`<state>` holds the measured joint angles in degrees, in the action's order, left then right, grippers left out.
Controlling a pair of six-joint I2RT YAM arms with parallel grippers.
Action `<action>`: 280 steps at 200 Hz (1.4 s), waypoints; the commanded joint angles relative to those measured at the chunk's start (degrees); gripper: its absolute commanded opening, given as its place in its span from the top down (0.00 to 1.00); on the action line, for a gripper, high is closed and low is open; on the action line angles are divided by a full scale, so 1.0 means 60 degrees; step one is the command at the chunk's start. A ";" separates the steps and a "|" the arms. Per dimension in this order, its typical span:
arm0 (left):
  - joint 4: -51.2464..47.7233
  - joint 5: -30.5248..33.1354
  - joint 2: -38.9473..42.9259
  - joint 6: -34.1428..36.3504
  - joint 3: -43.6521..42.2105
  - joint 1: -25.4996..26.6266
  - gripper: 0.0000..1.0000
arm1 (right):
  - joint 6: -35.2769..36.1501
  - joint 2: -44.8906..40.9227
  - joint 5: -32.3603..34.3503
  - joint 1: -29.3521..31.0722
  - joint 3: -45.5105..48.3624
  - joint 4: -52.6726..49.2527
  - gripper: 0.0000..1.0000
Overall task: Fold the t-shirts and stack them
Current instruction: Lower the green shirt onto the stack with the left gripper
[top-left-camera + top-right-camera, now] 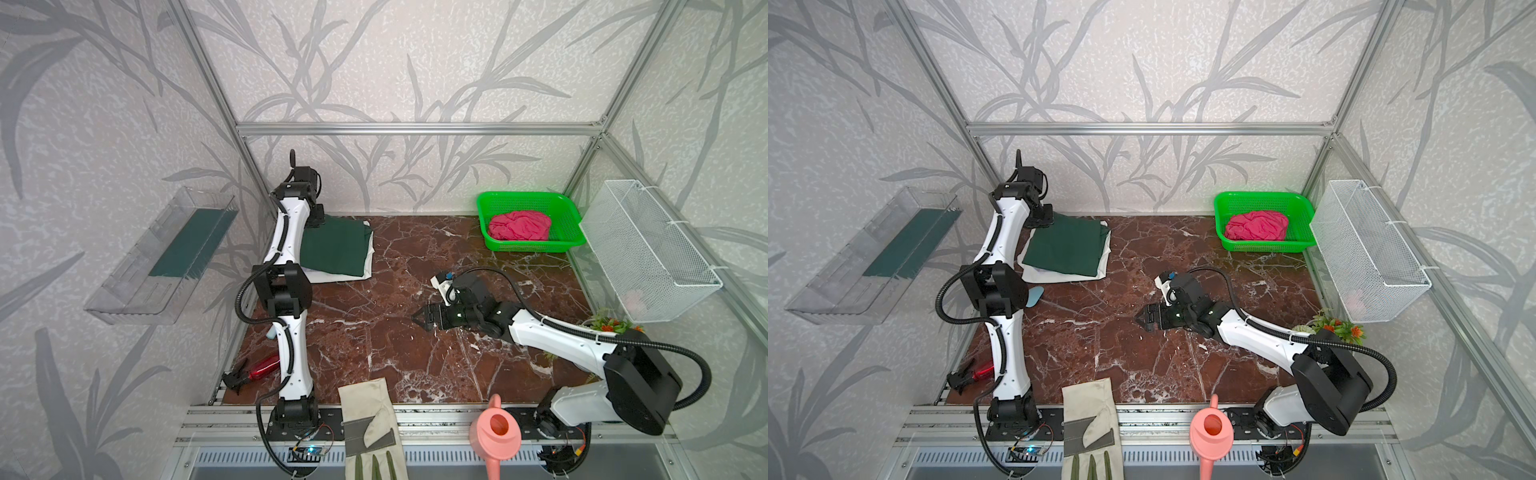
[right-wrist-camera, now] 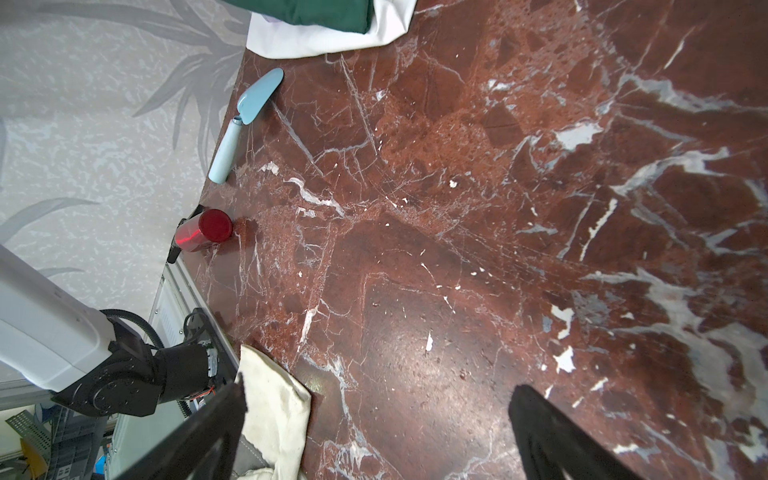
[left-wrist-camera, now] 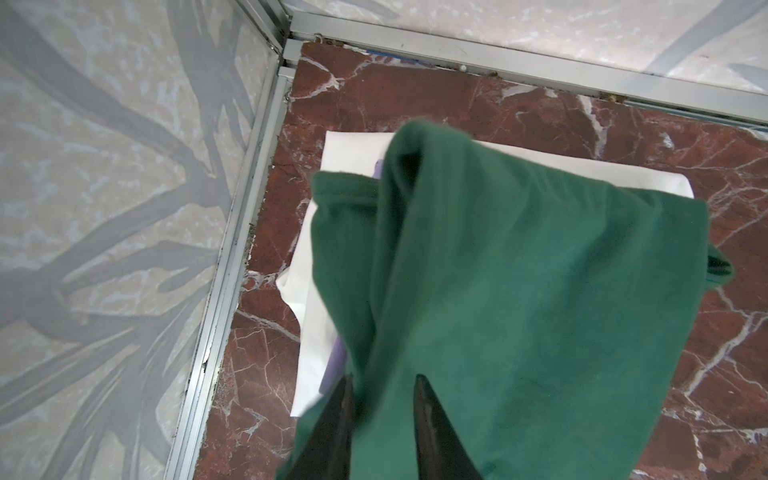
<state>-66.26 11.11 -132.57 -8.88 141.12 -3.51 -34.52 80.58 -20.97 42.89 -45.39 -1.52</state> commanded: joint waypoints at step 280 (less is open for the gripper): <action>0.4062 -0.2927 0.2561 -0.2065 -0.5722 -0.1246 0.64 | -0.0047 0.0491 -0.0534 0.0124 -0.0309 0.0407 0.01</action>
<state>-43.16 -3.14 -118.19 -22.04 101.51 -11.14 -35.14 83.59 -23.64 43.24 -46.15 0.21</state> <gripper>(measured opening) 0.360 0.991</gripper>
